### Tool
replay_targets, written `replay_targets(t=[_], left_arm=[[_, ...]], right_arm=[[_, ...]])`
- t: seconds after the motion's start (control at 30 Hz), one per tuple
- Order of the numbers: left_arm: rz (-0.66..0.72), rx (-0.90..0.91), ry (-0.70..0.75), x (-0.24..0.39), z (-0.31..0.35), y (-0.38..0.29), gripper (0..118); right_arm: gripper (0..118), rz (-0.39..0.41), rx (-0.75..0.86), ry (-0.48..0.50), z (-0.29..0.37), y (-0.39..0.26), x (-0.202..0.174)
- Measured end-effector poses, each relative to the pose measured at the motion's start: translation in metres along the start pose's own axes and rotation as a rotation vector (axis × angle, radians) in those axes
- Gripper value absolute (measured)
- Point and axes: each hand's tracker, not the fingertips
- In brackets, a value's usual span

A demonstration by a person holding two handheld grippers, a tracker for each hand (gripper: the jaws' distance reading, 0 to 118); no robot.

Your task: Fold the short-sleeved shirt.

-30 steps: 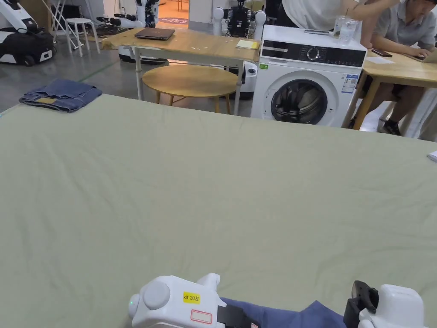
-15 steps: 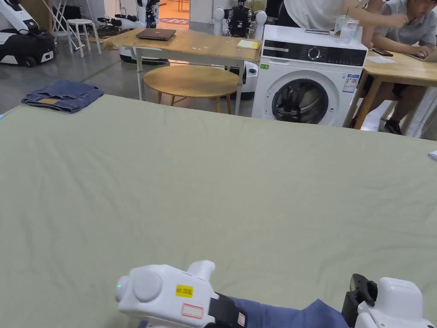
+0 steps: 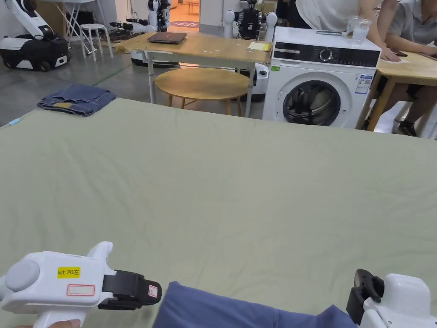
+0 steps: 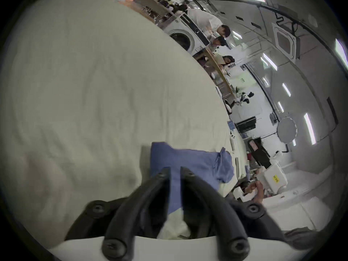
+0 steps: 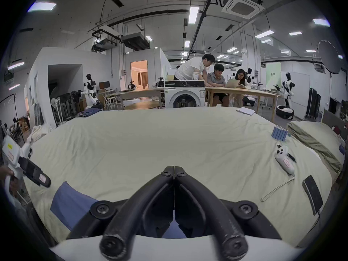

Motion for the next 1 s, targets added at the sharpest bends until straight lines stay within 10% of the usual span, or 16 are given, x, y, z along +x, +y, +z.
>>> replay_targets(t=[0.1,0.23,0.53,0.63,1.0], left_arm=[[0.047,-0.016,-0.015,-0.018,-0.011,-0.004,48],[0.100,-0.050,-0.070,-0.041,-0.033,-0.010,55],[0.110,-0.087,-0.330,-0.057,-0.079,-0.013,54],[0.089,-0.078,-0.235,-0.050,-0.079,-0.013,12],[-0.028,-0.015,-0.100,-0.012,-0.036,-0.016,5]], right_arm=[[0,-0.023,-0.003,0.015,-0.001,0.002,-0.001],[0,-0.003,0.016,0.011,0.003,0.004,-0.003],[0,-0.006,0.030,-0.007,0.007,0.009,0.003],[0,0.004,0.026,-0.011,0.008,0.008,0.005],[0,0.008,0.011,-0.019,0.009,0.006,0.009]])
